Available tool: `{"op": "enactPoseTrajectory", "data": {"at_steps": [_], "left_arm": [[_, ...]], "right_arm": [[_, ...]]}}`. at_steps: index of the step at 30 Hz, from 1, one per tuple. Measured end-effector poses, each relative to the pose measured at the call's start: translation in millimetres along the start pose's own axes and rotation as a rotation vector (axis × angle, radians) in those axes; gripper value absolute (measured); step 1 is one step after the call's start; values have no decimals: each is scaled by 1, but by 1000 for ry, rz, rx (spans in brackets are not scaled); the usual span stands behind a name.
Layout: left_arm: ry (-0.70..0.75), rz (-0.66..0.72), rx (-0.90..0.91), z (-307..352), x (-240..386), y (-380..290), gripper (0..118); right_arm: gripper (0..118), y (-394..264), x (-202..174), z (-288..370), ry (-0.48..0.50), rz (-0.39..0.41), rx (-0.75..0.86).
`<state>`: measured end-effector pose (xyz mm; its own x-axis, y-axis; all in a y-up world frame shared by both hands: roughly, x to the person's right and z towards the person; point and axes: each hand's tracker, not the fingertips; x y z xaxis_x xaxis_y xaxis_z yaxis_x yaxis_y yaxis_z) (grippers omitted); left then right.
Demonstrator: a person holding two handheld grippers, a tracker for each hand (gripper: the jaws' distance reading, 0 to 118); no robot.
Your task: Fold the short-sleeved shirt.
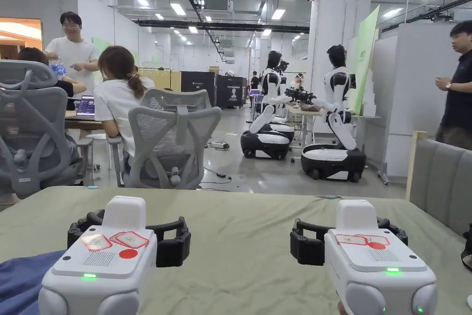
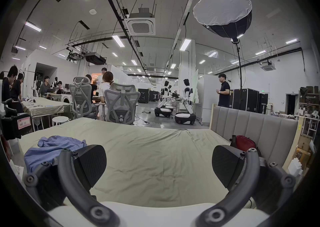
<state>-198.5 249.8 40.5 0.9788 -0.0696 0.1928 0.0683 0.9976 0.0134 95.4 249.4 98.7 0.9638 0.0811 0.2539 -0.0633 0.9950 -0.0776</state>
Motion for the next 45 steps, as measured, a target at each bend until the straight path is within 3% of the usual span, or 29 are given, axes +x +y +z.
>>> {"op": "enactPoseTrajectory", "data": {"at_steps": [45], "left_arm": [[-19, -21, 29, 12, -1, 8, 118]], "right_arm": [[118, 5, -7, 7, -4, 42, 20]]}}
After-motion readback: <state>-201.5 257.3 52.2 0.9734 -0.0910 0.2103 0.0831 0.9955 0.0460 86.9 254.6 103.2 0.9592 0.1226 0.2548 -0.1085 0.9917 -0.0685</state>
